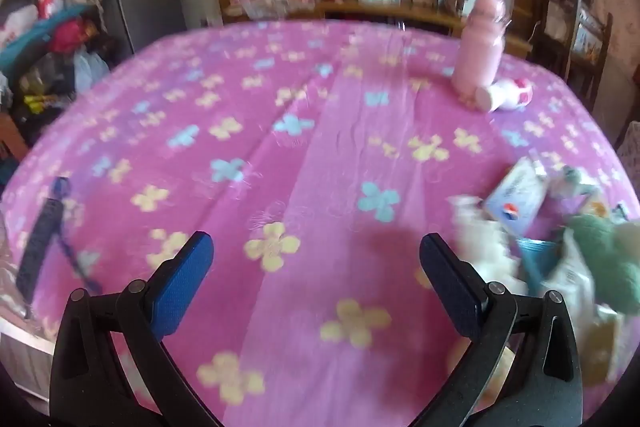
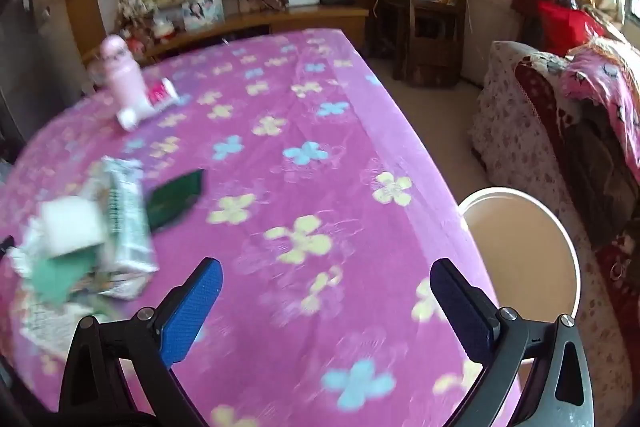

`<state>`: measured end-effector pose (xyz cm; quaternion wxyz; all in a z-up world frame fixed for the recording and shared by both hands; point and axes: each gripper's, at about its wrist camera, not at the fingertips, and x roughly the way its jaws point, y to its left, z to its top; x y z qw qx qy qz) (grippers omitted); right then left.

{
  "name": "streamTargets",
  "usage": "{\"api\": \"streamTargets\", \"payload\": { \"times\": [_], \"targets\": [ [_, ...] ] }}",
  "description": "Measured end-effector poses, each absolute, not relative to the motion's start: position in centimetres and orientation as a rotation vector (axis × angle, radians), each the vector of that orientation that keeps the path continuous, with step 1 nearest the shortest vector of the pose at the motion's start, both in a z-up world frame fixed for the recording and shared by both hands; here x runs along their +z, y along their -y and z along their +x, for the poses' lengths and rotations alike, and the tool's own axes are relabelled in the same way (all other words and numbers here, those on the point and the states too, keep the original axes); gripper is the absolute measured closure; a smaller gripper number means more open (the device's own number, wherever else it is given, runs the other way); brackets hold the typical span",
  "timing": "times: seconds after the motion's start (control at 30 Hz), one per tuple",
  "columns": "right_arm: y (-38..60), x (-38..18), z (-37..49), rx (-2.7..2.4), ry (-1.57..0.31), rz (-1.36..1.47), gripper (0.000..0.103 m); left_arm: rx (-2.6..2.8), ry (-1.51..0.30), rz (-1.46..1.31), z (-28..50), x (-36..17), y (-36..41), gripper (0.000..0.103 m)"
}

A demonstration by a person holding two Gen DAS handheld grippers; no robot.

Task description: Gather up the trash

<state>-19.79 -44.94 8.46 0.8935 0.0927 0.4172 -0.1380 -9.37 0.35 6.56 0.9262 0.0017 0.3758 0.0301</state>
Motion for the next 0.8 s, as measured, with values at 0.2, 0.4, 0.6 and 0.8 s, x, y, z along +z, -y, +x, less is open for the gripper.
{"api": "streamTargets", "payload": {
  "times": [0.2, 0.4, 0.6, 0.8],
  "targets": [
    [41.8, 11.3, -23.2, -0.284, -0.767, 0.222, 0.000, 0.069, -0.638, 0.101, -14.7, 11.0, 2.4, 0.001],
    [38.6, 13.8, -25.3, -0.265, -0.702, 0.184, 0.000, -0.033, -0.572, 0.103, -19.5, 14.0, 5.4, 0.001],
    [37.0, 16.1, -27.5, -0.236, -0.634, 0.191, 0.000, -0.100, -0.546, 0.086, -22.4, 14.5, 8.0, 0.001],
    [35.4, 17.7, -28.7, -0.237, -0.606, 0.145, 0.000, -0.139, -0.520, 0.042, -24.2, 15.3, 8.9, 0.001]
  ]
}}
